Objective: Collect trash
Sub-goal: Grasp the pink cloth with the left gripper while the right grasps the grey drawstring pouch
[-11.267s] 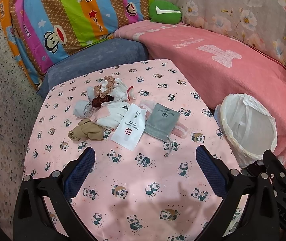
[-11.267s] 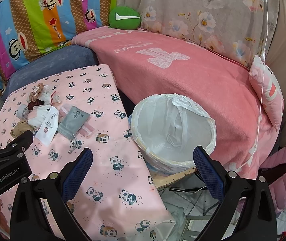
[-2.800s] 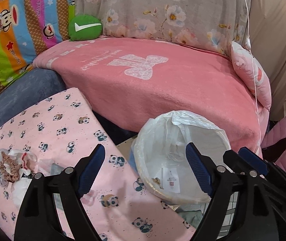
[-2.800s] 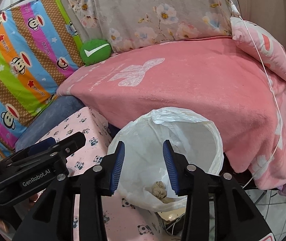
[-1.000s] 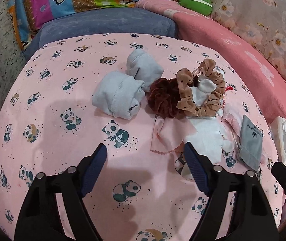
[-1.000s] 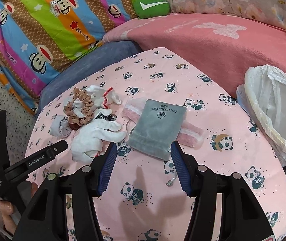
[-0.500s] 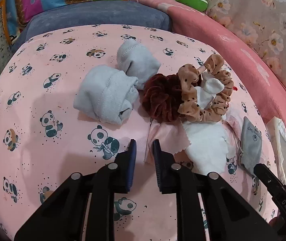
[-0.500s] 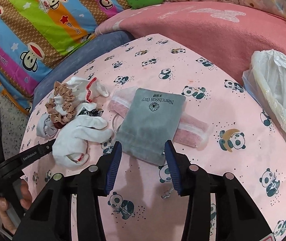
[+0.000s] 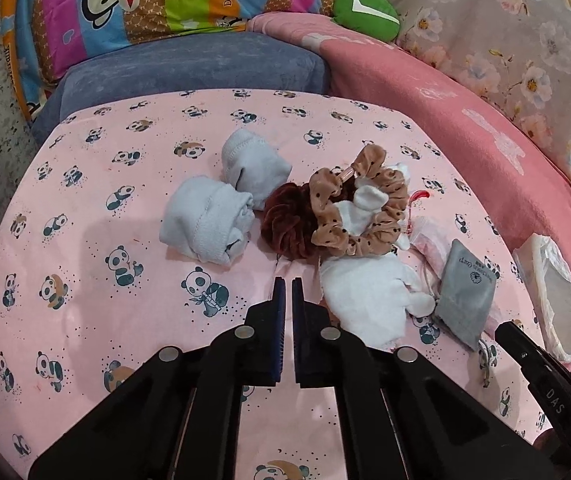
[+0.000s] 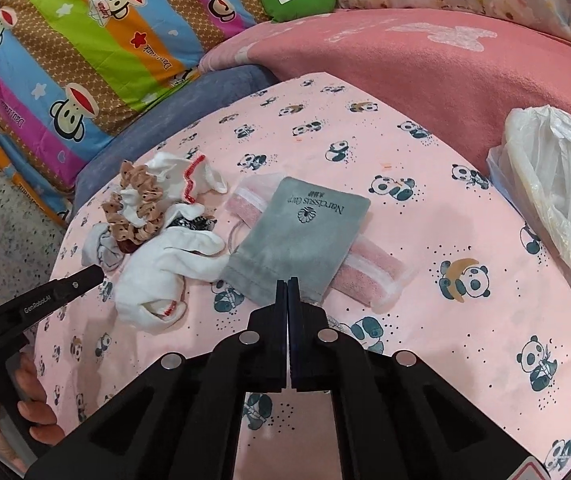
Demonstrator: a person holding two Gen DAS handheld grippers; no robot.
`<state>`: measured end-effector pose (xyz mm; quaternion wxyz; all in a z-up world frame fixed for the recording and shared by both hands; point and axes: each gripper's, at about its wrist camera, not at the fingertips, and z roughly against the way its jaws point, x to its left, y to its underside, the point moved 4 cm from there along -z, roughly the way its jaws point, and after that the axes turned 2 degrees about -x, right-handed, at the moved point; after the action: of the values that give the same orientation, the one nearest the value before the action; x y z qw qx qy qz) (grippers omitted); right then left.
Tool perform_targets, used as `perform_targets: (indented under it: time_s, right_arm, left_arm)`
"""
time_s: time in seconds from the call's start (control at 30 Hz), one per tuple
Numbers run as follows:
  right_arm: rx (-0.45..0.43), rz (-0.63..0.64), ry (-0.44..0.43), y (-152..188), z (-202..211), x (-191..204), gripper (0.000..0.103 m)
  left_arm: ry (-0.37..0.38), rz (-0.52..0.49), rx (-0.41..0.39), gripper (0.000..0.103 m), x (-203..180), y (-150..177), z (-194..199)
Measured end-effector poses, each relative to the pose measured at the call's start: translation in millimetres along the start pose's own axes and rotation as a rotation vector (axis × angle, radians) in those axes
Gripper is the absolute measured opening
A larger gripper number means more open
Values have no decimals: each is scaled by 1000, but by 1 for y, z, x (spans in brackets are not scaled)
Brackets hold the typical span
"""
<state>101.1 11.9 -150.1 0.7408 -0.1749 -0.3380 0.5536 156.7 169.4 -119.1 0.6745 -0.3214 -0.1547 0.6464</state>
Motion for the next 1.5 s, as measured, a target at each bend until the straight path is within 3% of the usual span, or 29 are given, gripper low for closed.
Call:
perform_targets:
  time_s: [0.2, 0.27, 0.3, 0.33, 0.37, 0.4, 0.47, 0.6, 0.7, 0.73, 0.8, 1.2, 1.27, 1.3, 1.5]
  right_arm:
    - [-25, 6, -6, -9, 16, 3, 4]
    - [-20, -5, -3, -9, 15, 1, 12]
    - [-19, -15, -1, -8, 15, 0, 22]
    - [-21, -21, -1, -8, 15, -1, 32]
    - [-20, -29, 0, -7, 13, -2, 36]
    - [-17, -29, 0, -6, 12, -3, 38]
    - [-9, -28, 3, -5, 9, -3, 38]
    - [9, -32, 7, -3, 1, -5, 38]
    - [23, -34, 10, -1, -6, -5, 38]
    - [29, -35, 9, 0, -8, -5, 38]
    - [35, -36, 8, 2, -12, -5, 38]
    - [58, -87, -10, 7, -33, -8, 39]
    - [63, -90, 9, 6, -38, -10, 26]
    - [68, -90, 8, 6, -39, -10, 13]
    - [33, -60, -4, 2, -30, -6, 7]
  left_arm:
    - [21, 13, -16, 4, 5, -3, 12]
    - [34, 15, 6, 8, 6, -1, 7]
    - [43, 19, 21, 22, 8, 0, 4]
    - [46, 27, 28, 45, 9, 1, 0]
    - [43, 35, 25, 56, 10, 2, -2]
    - [45, 44, 15, 64, 11, 1, -4]
    - [57, 54, 26, 64, 12, 1, -12]
    - [50, 65, 73, 59, 15, 2, -35]
    - [56, 58, 104, 30, 14, 5, -46]
    - [47, 48, 95, 15, 14, 5, -45]
    - [70, 53, 115, 3, 13, 7, -45]
    - [51, 47, 15, 2, 15, 1, -1]
    - [46, 35, 5, 2, 13, 0, 1]
    - [45, 33, 2, 2, 12, -1, 3]
    - [62, 47, -4, 2, 16, -1, 4]
